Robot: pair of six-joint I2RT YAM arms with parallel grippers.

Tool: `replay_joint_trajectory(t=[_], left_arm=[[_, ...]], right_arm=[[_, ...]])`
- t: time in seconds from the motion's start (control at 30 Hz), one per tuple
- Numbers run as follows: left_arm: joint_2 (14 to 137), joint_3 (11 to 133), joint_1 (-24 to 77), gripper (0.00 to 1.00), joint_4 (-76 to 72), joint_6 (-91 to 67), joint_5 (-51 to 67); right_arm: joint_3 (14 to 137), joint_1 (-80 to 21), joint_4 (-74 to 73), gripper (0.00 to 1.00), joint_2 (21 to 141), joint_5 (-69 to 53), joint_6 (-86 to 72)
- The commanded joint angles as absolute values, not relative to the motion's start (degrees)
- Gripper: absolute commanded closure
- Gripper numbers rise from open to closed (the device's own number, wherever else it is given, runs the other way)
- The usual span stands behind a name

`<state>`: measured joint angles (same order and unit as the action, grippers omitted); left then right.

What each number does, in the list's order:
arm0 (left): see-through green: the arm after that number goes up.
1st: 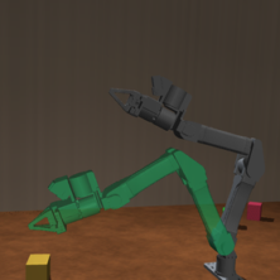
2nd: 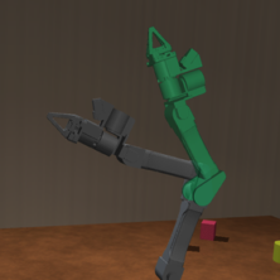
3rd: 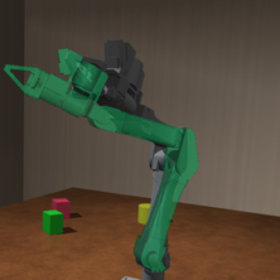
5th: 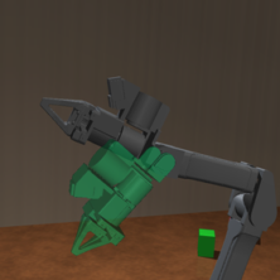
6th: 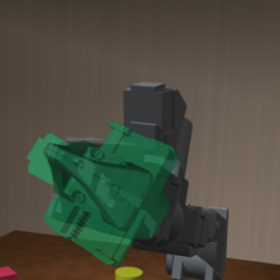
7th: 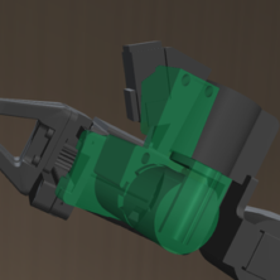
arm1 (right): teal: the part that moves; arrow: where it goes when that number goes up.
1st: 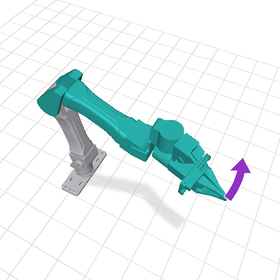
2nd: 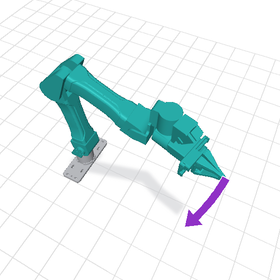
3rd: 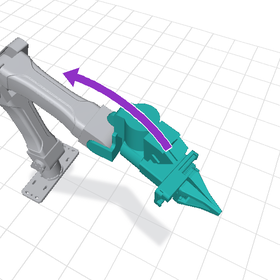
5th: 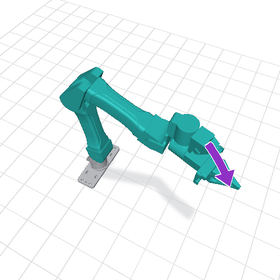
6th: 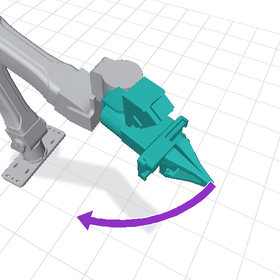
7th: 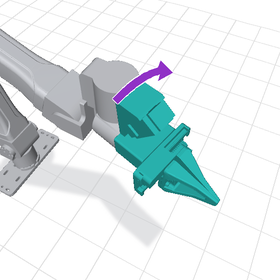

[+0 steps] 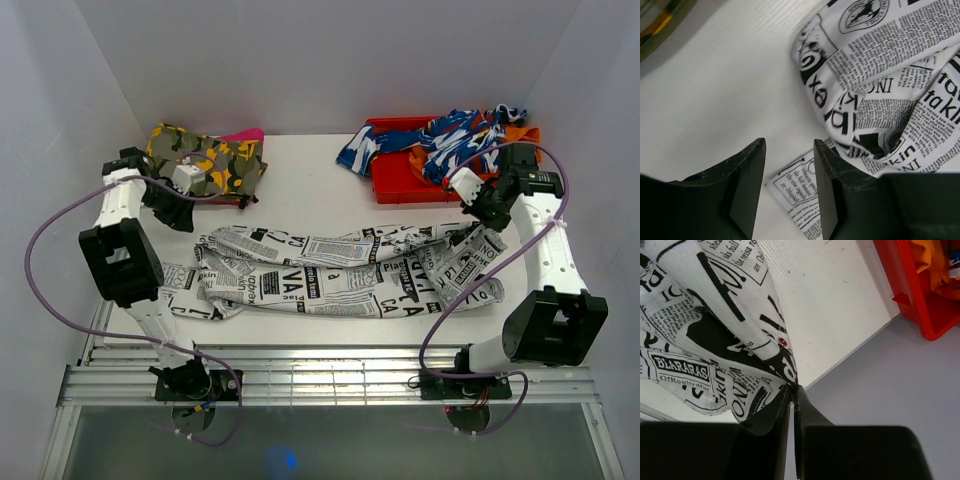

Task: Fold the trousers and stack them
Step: Flatten the trousers out

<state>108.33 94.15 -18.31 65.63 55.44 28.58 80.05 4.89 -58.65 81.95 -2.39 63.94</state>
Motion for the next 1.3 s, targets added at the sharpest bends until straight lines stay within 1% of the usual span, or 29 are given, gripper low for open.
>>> replay_joint_trajectory(t=[0.0, 0.2, 0.27, 0.3, 0.33, 0.37, 0.4, 0.47, 0.53, 0.57, 0.6, 0.67, 0.7, 0.77, 0.8, 0.87, 0.9, 0.93, 1.0, 1.03, 1.1, 1.13, 1.2, 1.27], left_arm=[[111.6, 94.0, -14.2, 0.46, 66.7, 56.0, 29.5], [113.3, 90.4, -12.2, 0.45, 69.5, 54.8, 31.6], [113.4, 87.3, -11.8, 0.46, 67.7, 54.1, 30.7], [113.4, 86.3, -11.7, 0.48, 66.4, 51.8, 30.2], [114.2, 85.7, -11.7, 0.53, 65.4, 50.5, 29.8], [114.8, 86.0, -11.6, 0.69, 64.3, 49.1, 29.4], [115.6, 86.9, -11.6, 0.77, 62.1, 47.3, 28.7], [117.9, 92.8, -11.6, 0.91, 60.5, 42.0, 28.0], [119.1, 99.7, -11.7, 0.99, 61.1, 39.5, 28.6], [119.4, 107.4, -11.7, 1.00, 62.0, 38.8, 29.1], [119.4, 111.2, -11.6, 1.00, 65.1, 39.4, 30.4], [118.0, 119.7, -11.6, 1.00, 70.2, 42.3, 31.0], [117.2, 121.3, -11.6, 1.00, 72.3, 43.8, 31.5], [114.7, 122.0, -11.6, 1.00, 76.9, 49.1, 32.9], [111.0, 118.9, -11.7, 1.00, 80.3, 50.4, 33.0], [104.9, 110.8, -11.6, 1.00, 80.3, 52.7, 32.0], [97.8, 100.8, -11.5, 1.00, 80.4, 57.3, 31.4], [94.5, 96.2, -11.4, 1.00, 80.4, 59.2, 30.7], [88.6, 87.6, -11.3, 1.00, 80.5, 61.5, 28.4], [83.4, 80.0, -11.3, 1.00, 80.5, 63.4, 27.5], [77.5, 72.5, -11.4, 1.00, 80.6, 69.0, 24.4], [72.5, 66.3, -11.4, 1.00, 80.6, 70.3, 23.5], [69.2, 61.0, -11.3, 1.00, 80.5, 72.1, 20.7], [68.8, 54.4, -11.3, 1.00, 80.2, 73.6, 19.0]], right_arm=[[83.5, 5.1, -59.3, 0.92, 82.7, -2.0, 69.6], [84.5, 5.1, -58.2, 0.92, 83.1, -0.4, 70.3], [83.9, 5.1, -56.9, 0.92, 82.9, -0.2, 70.8], [83.8, 5.1, -56.5, 0.92, 82.9, -0.3, 70.8], [83.8, 5.1, -56.2, 0.92, 83.1, -0.4, 70.7], [84.0, 5.1, -56.0, 0.92, 83.3, -0.6, 70.6], [84.4, 5.0, -55.7, 0.92, 83.7, -0.9, 70.4], [87.3, 5.0, -55.6, 0.92, 85.7, -1.3, 69.7], [91.1, 5.1, -56.2, 0.92, 88.5, -1.8, 69.5], [93.6, 5.2, -58.7, 0.92, 89.5, -2.4, 69.6], [99.2, 5.7, -60.5, 0.92, 91.0, -3.2, 71.0], [104.7, 6.8, -67.0, 0.92, 91.8, -7.7, 73.5], [108.7, 7.6, -69.4, 0.92, 91.8, -9.1, 76.6], [110.2, 8.2, -74.6, 0.92, 90.8, -11.8, 80.1], [108.5, 8.3, -75.0, 0.92, 89.1, -11.7, 82.7], [98.0, 8.3, -75.0, 0.92, 81.9, -10.9, 88.2], [93.6, 8.3, -75.0, 0.92, 77.0, -10.3, 91.0], [85.4, 8.3, -75.0, 0.92, 74.7, -8.9, 95.7], [78.5, 8.3, -75.0, 0.92, 71.0, -7.6, 98.2], [73.4, 8.3, -75.0, 0.92, 68.3, -6.8, 99.7], [69.3, 8.3, -75.0, 0.92, 66.0, -6.1, 100.5], [67.4, 8.3, -75.0, 0.92, 64.4, -5.4, 101.1], [62.7, 8.3, -75.0, 0.92, 62.8, -4.7, 102.3], [58.8, 8.3, -74.6, 0.92, 63.2, -3.6, 103.0]])
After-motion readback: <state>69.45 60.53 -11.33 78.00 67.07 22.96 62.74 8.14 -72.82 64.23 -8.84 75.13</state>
